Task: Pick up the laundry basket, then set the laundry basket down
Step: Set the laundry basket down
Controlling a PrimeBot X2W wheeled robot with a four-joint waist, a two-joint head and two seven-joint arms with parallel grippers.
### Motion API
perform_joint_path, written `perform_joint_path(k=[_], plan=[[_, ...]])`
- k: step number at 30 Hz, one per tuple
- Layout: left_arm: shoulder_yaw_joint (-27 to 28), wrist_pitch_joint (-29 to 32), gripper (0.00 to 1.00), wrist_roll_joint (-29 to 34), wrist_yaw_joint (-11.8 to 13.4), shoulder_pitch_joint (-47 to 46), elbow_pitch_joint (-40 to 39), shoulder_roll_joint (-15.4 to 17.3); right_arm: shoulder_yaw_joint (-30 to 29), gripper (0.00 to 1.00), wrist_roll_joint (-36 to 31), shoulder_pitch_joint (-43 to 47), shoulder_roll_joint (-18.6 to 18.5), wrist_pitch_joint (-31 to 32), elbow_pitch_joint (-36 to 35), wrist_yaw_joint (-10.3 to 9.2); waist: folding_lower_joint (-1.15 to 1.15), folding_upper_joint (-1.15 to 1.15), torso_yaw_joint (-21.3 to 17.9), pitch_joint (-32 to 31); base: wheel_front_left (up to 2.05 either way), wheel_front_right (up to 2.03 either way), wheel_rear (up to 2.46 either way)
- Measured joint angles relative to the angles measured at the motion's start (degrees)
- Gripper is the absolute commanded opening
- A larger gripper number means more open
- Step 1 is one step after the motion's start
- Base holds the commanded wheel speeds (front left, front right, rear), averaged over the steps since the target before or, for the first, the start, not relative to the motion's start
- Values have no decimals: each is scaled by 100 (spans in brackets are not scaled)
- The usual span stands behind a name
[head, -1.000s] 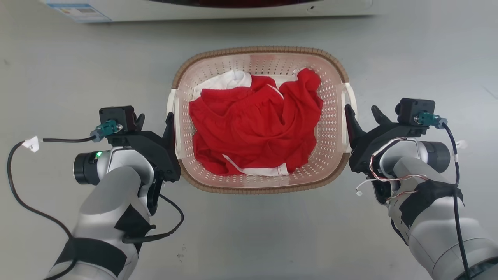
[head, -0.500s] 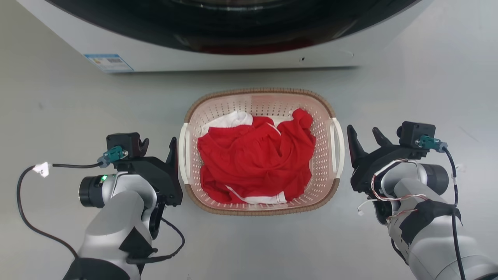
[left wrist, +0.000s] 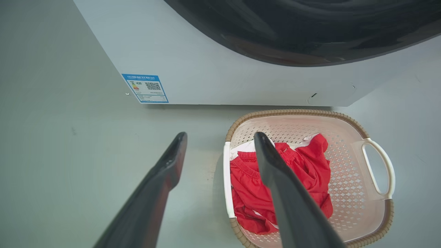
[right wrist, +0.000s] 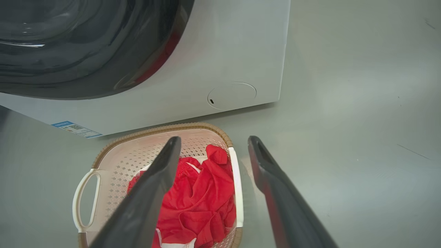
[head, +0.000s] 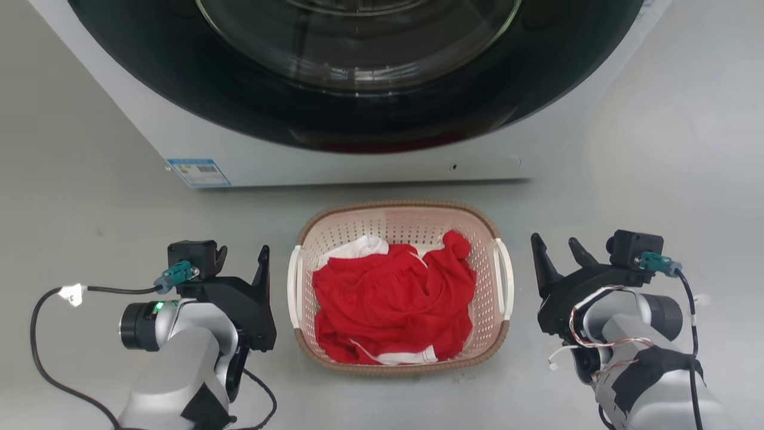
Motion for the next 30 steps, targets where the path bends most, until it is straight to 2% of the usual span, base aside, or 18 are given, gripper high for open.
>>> perform_joint_path(k=[11,20,30], plan=[[111,0,100,263,330,598,-791,202,-182,100,-166,620,-140,0,-591,-108,0,0,-17,-767,0,0,0],[223,0,100,582,631,1247,-1722,357,-307,100,-477,1172,-294,0,-1295,-333,0,0,-26,-1243,0,0,0],[359,-1,100,957,846,2264,-2846,565,-486,100,-868,1954,-495,-1,-2236,-682,0,0,-51,-1668,0,0,0]])
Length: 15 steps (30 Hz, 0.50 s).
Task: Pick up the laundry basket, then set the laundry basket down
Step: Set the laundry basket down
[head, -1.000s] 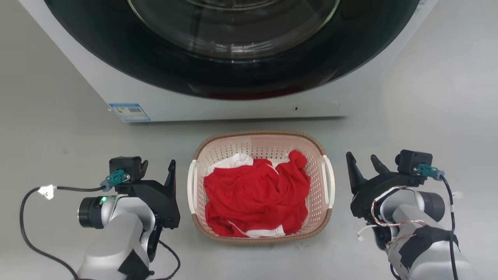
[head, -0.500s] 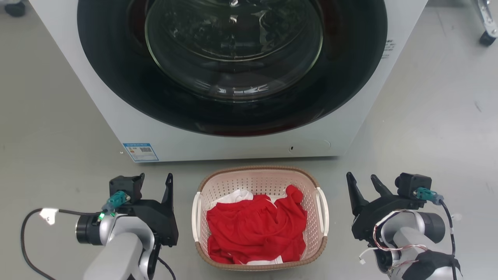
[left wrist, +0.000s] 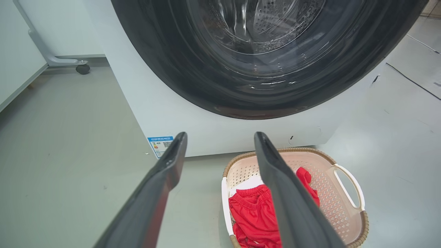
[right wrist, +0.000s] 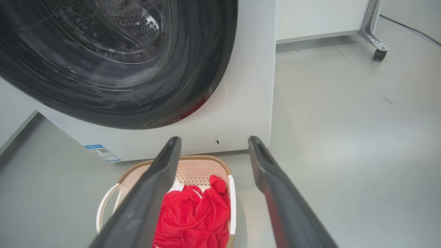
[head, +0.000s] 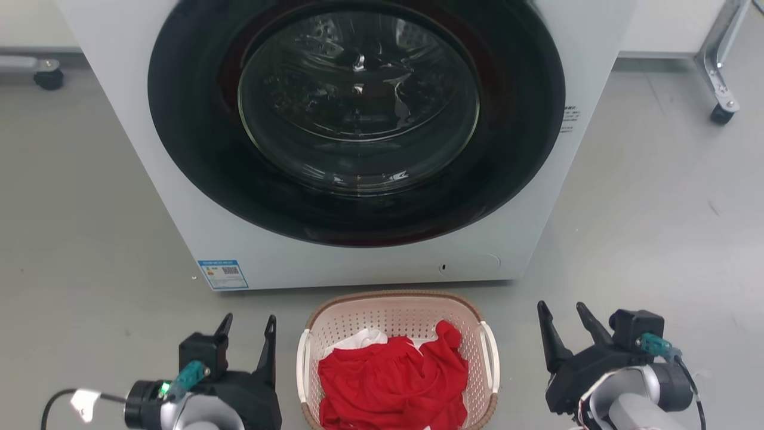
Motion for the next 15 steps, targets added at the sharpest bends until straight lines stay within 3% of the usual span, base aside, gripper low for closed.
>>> perform_joint_path(k=[15], plan=[[345,0,100,510,110,1584,-1804,180,-359,100,-502,1372,-320,0,-1536,-290,0,1,0,-524,0,0,0]])
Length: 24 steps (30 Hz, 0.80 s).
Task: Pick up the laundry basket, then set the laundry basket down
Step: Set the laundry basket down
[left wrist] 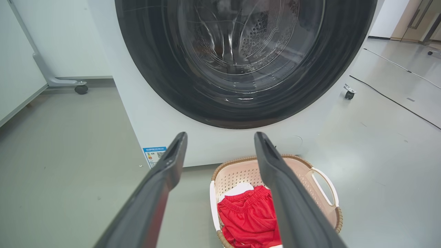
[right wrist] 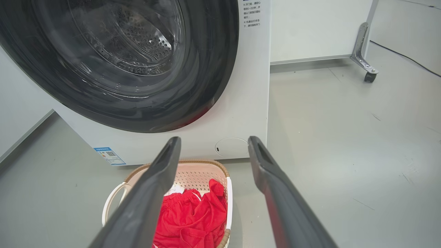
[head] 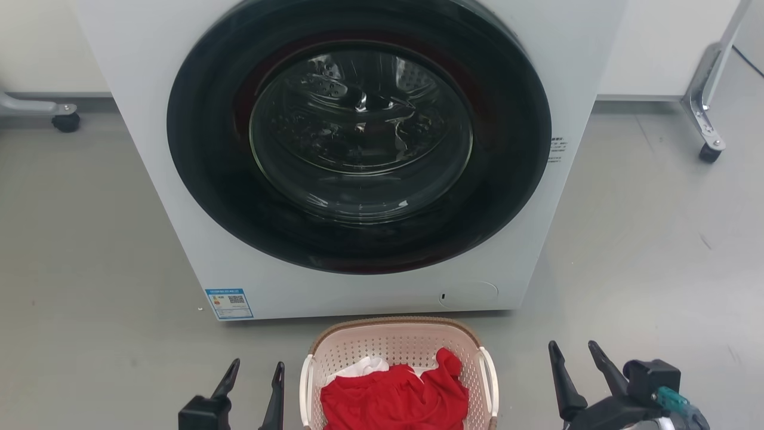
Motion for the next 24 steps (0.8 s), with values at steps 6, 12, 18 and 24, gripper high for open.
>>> perform_joint_path(k=[6,12,18,24], plan=[[165,0,100,130,45,421,-457,1,-129,100,-169,397,-69,0,-428,-44,0,0,23,-119,0,0,0],[393,0,100,225,49,847,-915,0,-287,100,-311,768,-121,0,-899,-94,0,0,58,-199,0,0,0],[635,-1,100,430,49,1142,-1249,-79,-437,100,-474,1077,-149,0,-1287,-136,0,0,68,-224,0,0,0],[772,-1,100,577,49,1379,-1492,-199,-582,100,-631,1310,-183,0,-1569,-137,0,0,73,-228,0,0,0]])
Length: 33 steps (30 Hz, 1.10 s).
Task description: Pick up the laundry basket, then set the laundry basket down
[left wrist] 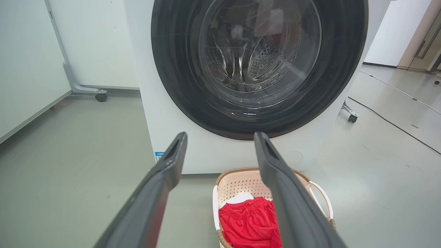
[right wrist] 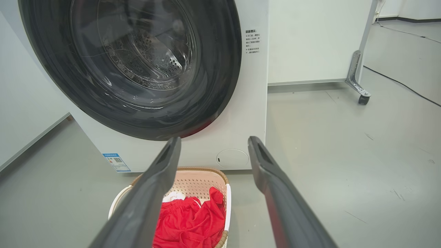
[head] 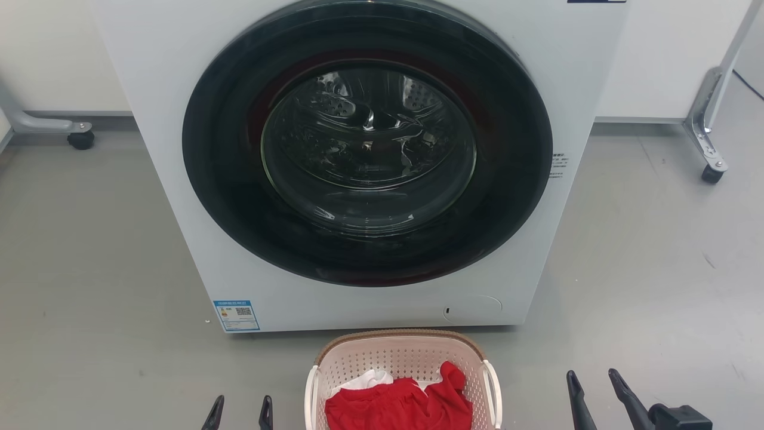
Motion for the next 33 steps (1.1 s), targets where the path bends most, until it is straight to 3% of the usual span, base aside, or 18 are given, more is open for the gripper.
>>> perform_joint_path(k=[33], plan=[[271,1,100,350,0,267,-341,-208,-693,100,-731,436,162,9,-511,-7,0,0,-10,80,0,0,0]])
